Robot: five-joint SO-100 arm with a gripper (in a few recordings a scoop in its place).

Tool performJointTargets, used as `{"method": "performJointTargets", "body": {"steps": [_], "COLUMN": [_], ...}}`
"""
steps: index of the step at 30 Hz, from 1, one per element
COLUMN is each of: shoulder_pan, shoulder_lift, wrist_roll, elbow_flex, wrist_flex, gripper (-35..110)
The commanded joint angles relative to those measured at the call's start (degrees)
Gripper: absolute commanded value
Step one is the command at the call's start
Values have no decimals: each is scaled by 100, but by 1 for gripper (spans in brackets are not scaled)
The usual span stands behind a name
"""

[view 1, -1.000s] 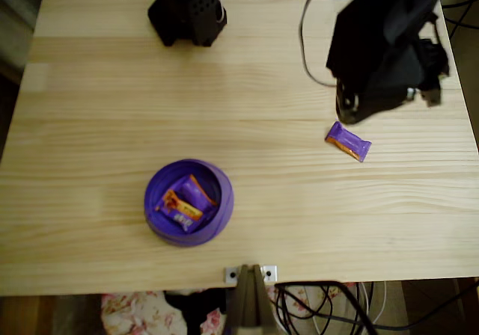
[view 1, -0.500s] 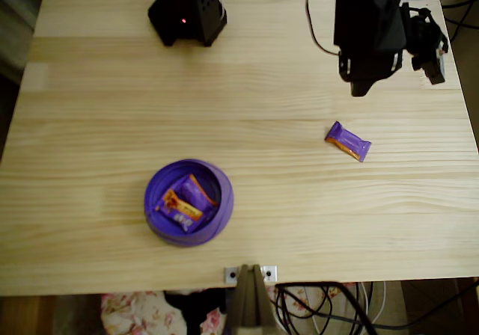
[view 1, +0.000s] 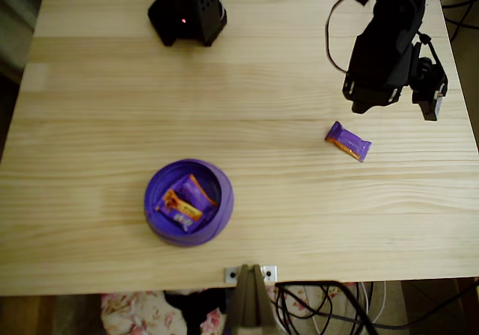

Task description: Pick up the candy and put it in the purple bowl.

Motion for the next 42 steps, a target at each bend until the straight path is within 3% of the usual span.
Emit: {"method": "performJointTargets", "body": {"steps": [1, 17, 42], "shoulder_pan": [88, -264, 422], "shoulder_lift": [404, 149, -211], "wrist_roll": [352, 1011, 686], "elbow_flex": [-193, 35, 853], "wrist_flex": [-308, -1046, -1749], "gripper": [5, 32, 28]}}
